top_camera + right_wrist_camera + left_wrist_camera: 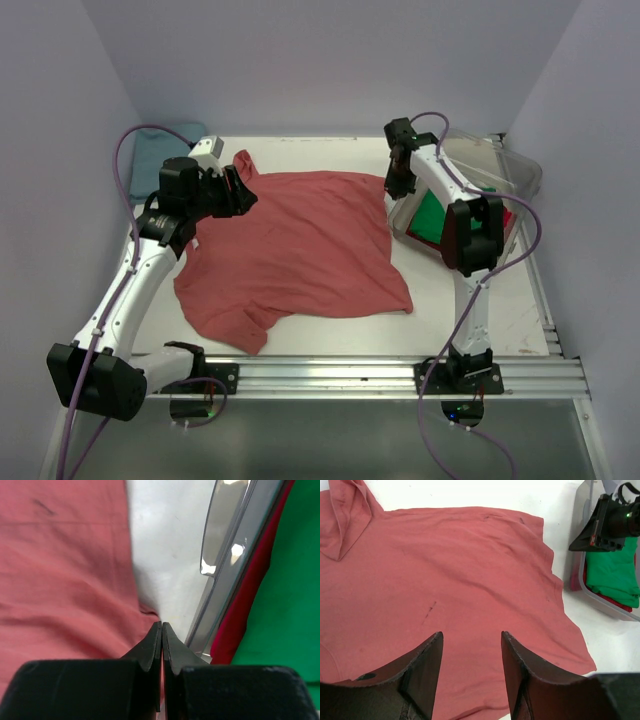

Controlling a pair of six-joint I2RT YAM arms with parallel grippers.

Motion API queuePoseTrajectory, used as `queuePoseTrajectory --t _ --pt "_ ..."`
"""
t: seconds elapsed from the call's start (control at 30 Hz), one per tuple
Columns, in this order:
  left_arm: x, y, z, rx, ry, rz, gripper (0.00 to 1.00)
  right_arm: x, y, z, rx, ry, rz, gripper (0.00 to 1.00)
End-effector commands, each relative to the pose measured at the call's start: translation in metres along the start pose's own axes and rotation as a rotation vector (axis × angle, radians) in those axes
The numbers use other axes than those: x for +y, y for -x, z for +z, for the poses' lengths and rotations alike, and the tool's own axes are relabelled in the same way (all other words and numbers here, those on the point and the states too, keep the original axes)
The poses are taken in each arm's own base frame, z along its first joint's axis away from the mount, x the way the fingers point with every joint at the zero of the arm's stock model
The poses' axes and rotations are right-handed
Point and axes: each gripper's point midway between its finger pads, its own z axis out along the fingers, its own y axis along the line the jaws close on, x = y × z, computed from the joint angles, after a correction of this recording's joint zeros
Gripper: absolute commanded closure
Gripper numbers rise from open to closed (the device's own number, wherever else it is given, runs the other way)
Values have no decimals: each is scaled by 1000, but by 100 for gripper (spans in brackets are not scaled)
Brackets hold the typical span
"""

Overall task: Fold and stack the t-shirts
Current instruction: Flatten out the tshirt

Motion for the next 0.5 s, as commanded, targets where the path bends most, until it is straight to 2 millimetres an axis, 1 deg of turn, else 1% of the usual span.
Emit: queuePoseTrajectory --t 0.0,0.07,0.13,0.17,0.2,0.23,0.27,0.3,0.33,0.37,0.4,0.43,0.47 --pt "-2 3 -2 -22 -3 15 47 -38 -6 -24 -18 -132 23 100" --pt "-2 2 -4 -22 -3 18 47 -53 -11 -22 -7 -174 46 100" --pt "-1 2 -4 -23 2 18 47 -68 -17 -28 -3 -222 68 100" --pt "-1 1 -4 -23 0 18 47 -78 -18 -31 -12 -248 92 100" --pt "-1 1 -4 -23 0 18 47 -92 -26 -30 -6 -293 97 100" --pt "0 1 -3 -23 1 18 47 -100 -23 -43 -38 -299 116 100" --pt "-1 1 -3 -22 -3 17 47 -112 -23 -46 -45 -320 143 100" --pt "-1 -1 -2 -17 -6 15 47 -126 -28 -50 -52 -364 148 100" --pt "-1 0 -2 -19 -7 14 47 -135 -25 -63 -81 -367 170 100" --pt "-1 -1 0 -13 -10 13 47 -151 -29 -65 -78 -390 190 100" --pt "-1 -3 1 -11 -12 12 47 -153 -31 -67 -78 -368 193 100" --pt "-1 -3 1 -12 -14 10 47 -157 -21 -75 -118 -327 189 100" --pt "-1 -5 3 -5 -16 6 47 -158 -25 -75 -110 -311 183 100"
